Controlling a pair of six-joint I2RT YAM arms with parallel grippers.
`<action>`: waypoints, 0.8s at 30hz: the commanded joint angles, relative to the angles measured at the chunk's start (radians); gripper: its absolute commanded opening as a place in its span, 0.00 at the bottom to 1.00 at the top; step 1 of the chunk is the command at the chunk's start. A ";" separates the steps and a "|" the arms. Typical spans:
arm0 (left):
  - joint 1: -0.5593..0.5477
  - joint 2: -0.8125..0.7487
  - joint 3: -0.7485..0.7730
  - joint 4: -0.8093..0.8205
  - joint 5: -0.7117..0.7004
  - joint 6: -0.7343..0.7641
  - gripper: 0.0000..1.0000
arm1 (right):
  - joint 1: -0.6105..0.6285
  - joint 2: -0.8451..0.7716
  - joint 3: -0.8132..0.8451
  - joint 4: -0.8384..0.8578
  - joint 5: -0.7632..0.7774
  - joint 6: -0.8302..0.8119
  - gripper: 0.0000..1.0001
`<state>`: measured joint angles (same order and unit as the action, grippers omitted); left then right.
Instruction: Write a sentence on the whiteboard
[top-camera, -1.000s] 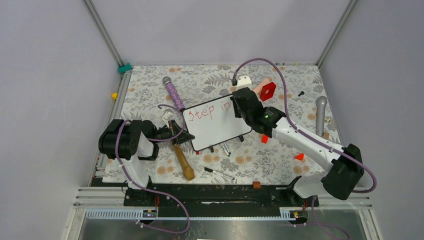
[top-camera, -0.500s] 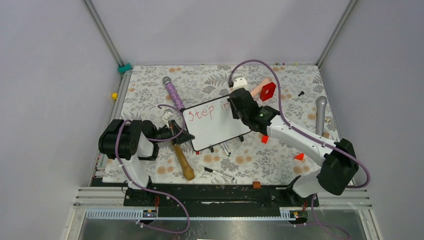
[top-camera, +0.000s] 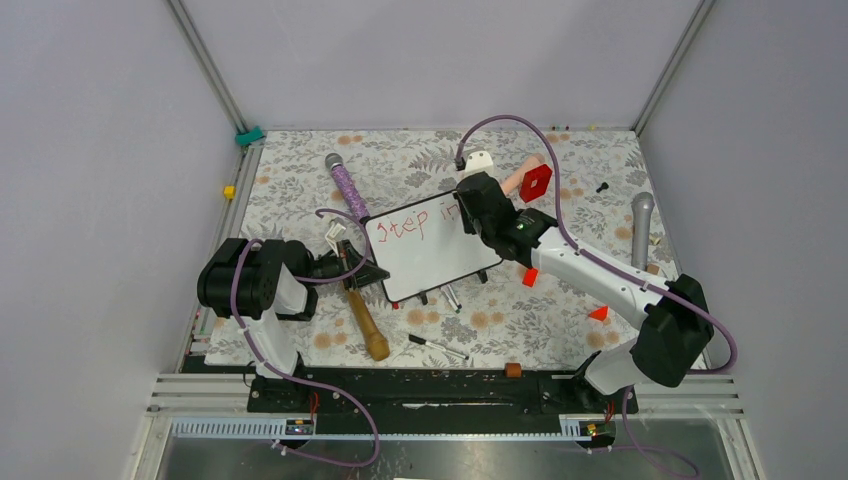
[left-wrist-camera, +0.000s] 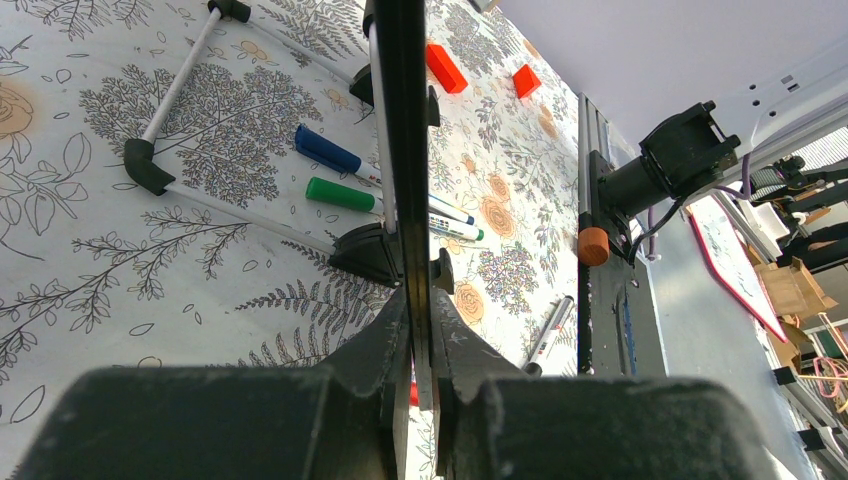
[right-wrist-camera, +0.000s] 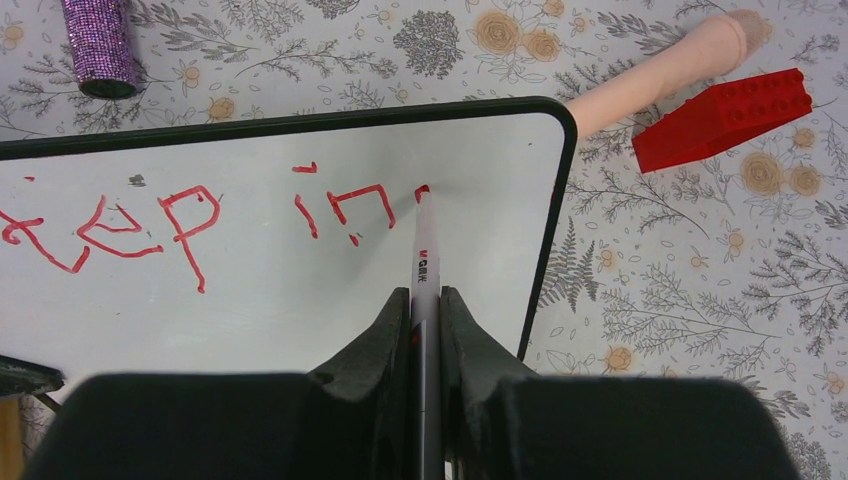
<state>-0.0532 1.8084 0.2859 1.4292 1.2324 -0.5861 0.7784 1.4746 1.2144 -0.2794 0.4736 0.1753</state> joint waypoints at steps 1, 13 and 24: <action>-0.006 0.012 0.009 0.045 0.053 0.041 0.01 | -0.016 0.010 0.040 0.015 0.059 -0.005 0.00; -0.007 0.013 0.009 0.044 0.053 0.041 0.00 | -0.022 -0.023 0.024 0.015 0.084 -0.014 0.00; -0.007 0.014 0.009 0.045 0.053 0.041 0.00 | -0.025 -0.108 -0.021 0.074 0.041 -0.014 0.00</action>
<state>-0.0536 1.8084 0.2859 1.4303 1.2324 -0.5854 0.7647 1.4277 1.1984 -0.2699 0.5121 0.1715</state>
